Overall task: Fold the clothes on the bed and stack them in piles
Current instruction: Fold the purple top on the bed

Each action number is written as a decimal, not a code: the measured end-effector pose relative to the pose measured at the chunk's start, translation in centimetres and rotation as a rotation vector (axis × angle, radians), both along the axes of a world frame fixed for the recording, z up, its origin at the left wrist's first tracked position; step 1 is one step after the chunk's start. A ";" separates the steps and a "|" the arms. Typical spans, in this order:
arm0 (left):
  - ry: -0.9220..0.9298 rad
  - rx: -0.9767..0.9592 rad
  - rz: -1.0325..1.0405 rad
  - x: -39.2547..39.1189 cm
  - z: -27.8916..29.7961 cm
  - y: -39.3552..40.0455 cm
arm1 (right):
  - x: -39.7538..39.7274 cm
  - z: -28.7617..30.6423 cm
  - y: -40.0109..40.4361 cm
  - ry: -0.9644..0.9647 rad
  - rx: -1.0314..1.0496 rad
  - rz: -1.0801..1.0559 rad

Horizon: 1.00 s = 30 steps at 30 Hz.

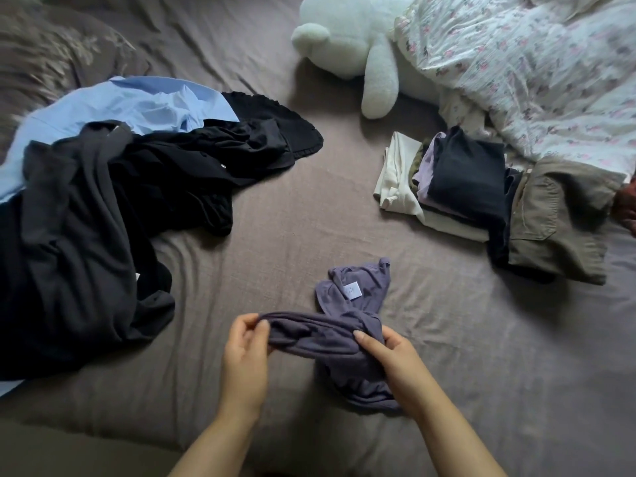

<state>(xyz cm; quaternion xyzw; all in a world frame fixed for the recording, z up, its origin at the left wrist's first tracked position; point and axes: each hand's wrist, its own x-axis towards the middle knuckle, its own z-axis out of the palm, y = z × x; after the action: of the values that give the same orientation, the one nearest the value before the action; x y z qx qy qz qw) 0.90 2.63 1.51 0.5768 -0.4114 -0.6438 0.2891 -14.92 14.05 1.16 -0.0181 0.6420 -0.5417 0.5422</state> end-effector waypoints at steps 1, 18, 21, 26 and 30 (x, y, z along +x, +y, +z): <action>-0.034 -0.015 0.043 0.5 -0.1 -0.6 | -0.1 0.0 0.0 0.018 0.009 0.009; -0.622 -0.167 0.027 11.4 -5.2 -6.1 | 3.9 -1.9 -2.2 0.132 0.103 0.302; -0.743 -0.336 -0.237 10.4 -5.2 -4.6 | 6.0 -1.7 -2.7 0.152 0.047 0.614; -0.402 0.008 -0.714 4.5 -6.0 -1.1 | 9.6 -2.9 -3.1 0.203 -0.013 0.962; -0.461 0.320 -1.061 2.2 -7.0 -0.7 | 8.6 -4.3 -2.3 0.277 0.077 0.963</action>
<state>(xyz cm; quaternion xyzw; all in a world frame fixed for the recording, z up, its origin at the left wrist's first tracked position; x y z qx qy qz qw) 3.08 1.93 -5.51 0.4539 -0.5931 -0.6125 -0.2589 -6.33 11.78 -3.09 -0.3642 0.6464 -0.1983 0.6405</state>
